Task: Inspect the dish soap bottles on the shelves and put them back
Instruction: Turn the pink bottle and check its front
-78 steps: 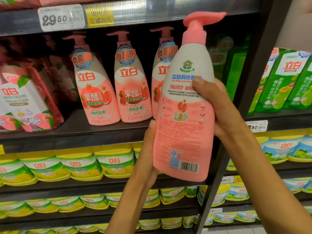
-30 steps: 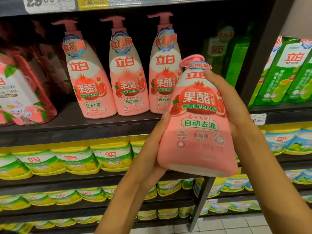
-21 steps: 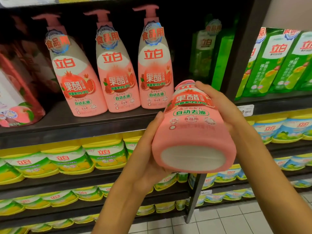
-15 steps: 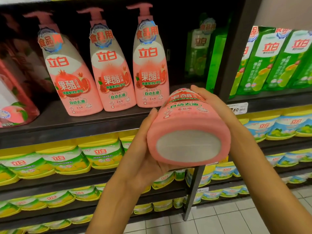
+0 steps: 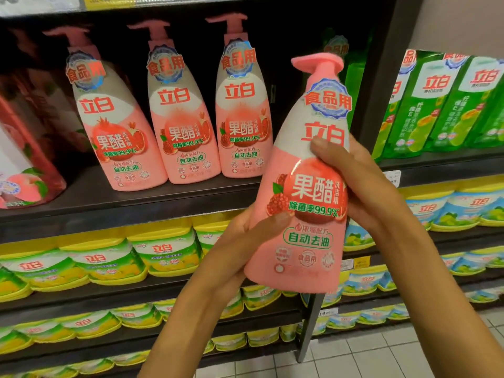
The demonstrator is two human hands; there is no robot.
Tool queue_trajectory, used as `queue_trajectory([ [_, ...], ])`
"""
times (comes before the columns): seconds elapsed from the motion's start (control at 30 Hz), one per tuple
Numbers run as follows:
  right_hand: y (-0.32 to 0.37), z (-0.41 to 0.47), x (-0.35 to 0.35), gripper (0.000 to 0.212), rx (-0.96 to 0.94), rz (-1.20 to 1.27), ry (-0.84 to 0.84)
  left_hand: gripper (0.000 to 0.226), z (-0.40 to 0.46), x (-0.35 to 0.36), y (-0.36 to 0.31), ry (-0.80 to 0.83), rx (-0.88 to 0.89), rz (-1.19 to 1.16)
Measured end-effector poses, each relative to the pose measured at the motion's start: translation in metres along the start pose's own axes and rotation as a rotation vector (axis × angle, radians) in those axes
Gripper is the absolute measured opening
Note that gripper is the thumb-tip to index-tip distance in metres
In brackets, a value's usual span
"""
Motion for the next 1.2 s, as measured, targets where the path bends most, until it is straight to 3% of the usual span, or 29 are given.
queue_trajectory([
  [0.2,0.000,-0.002,0.007,0.050,-0.119,0.034,-0.022,0.087,0.011,-0.014,-0.006,-0.010,0.149,0.201],
  [0.3,-0.004,-0.005,0.010,0.049,-0.166,-0.029,0.017,0.077,0.013,-0.020,-0.014,0.034,0.199,0.342],
  [0.4,0.002,-0.009,0.017,0.055,-0.255,-0.166,0.109,0.076,0.018,-0.025,-0.016,0.054,0.225,0.442],
  [0.53,0.011,-0.018,0.031,0.070,-0.326,-0.316,0.296,0.092,0.023,-0.038,-0.021,-0.058,0.295,0.599],
  [0.73,0.018,-0.019,0.037,0.073,-0.334,-0.366,0.413,0.091,0.032,-0.044,-0.025,-0.101,0.351,0.597],
  [0.9,0.021,-0.008,0.029,0.068,-0.301,-0.301,0.284,0.072,0.029,-0.034,-0.021,-0.111,0.415,0.389],
  [1.0,0.013,0.004,0.023,0.069,-0.269,-0.247,0.132,0.060,0.030,-0.028,-0.009,-0.157,0.368,0.195],
  [1.2,0.000,0.025,0.020,0.039,-0.246,-0.316,-0.148,0.071,0.046,-0.027,0.013,-0.314,0.235,0.062],
])
Point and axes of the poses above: each hand's wrist, its own z-axis towards the middle knuckle, its own x-axis out of the palm, y = z × x, the point moved 8 cm from there along z, towards the middle knuckle, and after that the axes turned 5 degrees about -y, right-handed, at the moved point
